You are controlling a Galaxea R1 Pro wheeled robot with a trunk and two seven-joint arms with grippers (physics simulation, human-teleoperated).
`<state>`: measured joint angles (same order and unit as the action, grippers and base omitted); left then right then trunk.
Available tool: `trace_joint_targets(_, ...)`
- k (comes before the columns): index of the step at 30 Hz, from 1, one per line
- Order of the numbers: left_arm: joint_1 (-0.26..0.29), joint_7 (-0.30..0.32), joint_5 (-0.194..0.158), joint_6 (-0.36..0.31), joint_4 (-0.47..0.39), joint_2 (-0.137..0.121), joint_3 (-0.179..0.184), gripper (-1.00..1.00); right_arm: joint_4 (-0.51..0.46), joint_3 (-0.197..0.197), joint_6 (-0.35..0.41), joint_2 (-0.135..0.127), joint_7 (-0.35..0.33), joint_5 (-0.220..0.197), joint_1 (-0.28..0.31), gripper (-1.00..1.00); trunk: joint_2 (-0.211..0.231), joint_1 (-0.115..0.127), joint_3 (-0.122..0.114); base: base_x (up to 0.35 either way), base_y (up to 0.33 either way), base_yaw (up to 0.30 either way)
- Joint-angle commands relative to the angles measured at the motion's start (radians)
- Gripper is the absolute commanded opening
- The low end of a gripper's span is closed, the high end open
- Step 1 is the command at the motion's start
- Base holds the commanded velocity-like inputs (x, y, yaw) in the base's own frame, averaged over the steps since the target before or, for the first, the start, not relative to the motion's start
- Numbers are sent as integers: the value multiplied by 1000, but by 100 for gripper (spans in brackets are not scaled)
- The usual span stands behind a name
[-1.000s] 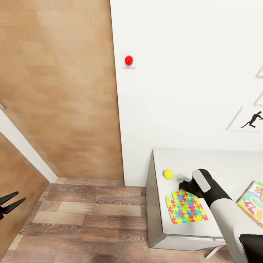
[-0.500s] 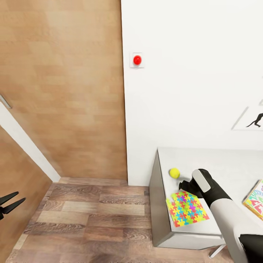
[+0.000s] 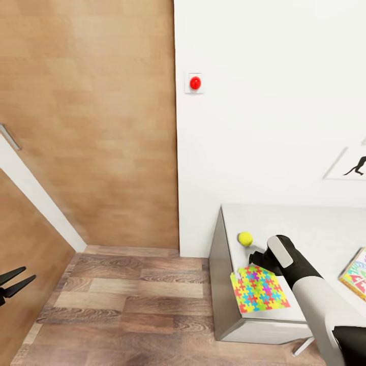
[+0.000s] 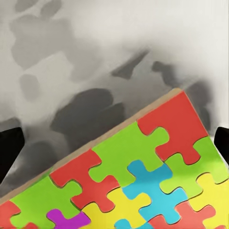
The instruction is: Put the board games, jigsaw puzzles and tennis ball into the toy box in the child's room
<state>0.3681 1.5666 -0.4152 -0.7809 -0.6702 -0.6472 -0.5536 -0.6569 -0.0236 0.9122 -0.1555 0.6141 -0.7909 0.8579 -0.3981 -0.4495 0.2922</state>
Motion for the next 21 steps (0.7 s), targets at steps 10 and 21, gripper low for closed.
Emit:
trace_joint_targets(10,1,4,1,-11,0,0,0,100,-1,-1,2,-1,9,-10,1,100,-2,-1,2,-4,110,0)
trace_joint_targets(21,1,4,1,-11,0,0,0,100,-1,-1,2,-1,9,-11,1,100,-2,-1,2,0,79,0)
